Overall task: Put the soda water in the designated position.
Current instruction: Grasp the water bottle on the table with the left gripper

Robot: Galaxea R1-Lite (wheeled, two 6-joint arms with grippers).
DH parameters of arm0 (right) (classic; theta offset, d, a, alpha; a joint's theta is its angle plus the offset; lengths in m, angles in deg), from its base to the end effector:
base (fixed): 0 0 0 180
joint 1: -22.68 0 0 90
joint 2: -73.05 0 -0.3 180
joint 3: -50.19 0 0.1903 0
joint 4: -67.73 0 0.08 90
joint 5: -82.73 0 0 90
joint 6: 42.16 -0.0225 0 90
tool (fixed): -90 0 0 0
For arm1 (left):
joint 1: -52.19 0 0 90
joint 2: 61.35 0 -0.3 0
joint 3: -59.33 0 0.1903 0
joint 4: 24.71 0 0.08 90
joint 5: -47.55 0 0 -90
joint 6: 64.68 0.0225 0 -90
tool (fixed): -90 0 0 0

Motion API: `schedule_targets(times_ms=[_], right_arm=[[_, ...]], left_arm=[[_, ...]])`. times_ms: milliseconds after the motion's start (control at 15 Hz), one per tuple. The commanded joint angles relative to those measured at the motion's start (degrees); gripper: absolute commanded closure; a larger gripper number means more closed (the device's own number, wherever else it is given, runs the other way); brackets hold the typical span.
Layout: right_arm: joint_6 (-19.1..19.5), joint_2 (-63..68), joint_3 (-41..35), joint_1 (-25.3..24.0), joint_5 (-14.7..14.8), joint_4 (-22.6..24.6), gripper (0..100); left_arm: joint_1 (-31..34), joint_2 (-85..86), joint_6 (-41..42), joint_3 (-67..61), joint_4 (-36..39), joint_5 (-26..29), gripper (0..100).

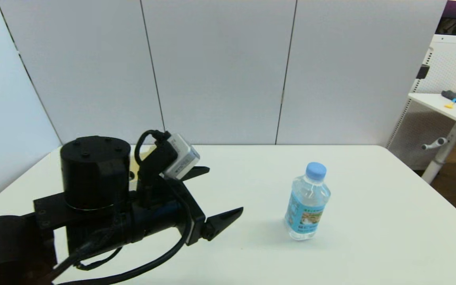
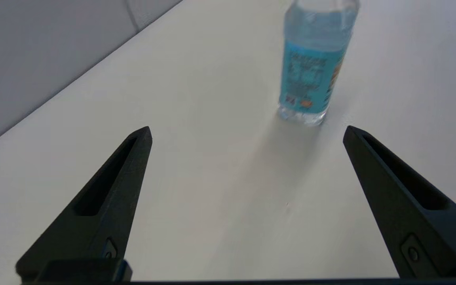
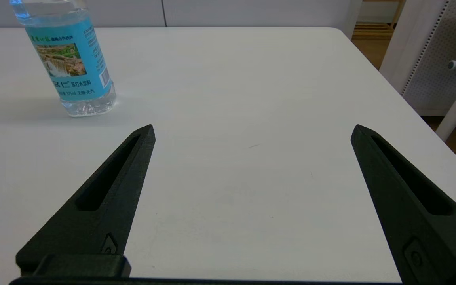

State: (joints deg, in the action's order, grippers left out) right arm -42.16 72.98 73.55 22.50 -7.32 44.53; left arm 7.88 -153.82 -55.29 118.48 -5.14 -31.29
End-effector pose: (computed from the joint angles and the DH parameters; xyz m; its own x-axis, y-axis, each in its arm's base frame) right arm -0.0229 -0.0001 0.0757 1.0000 0.0040 0.0040 -0.0040 1.0000 0.0000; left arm 0.1909 -0.1925 0.1709 0.5467 -0.8042 -0.2332 0.8366 0.5360 0.1131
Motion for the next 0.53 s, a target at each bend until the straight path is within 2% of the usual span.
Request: schedule_targets(times_ms=[67, 200, 533], right_arm=[[0.0, 0.07, 0.0, 0.01, -0.04, 0.02, 0], [0.0, 0.07, 0.0, 0.01, -0.04, 0.02, 0], [0.09, 0.07, 0.0, 0.01, -0.04, 0.02, 0]], left_arm=[[-5.35, -12.04, -5.08, -0.18, 16.83, 0.8, 0], [-7.19, -15.9, -5.78, 0.52, 20.87, 0.8, 0], [-10.79, -21.79, -7.89, 4.56, 24.39, 0.97, 0]])
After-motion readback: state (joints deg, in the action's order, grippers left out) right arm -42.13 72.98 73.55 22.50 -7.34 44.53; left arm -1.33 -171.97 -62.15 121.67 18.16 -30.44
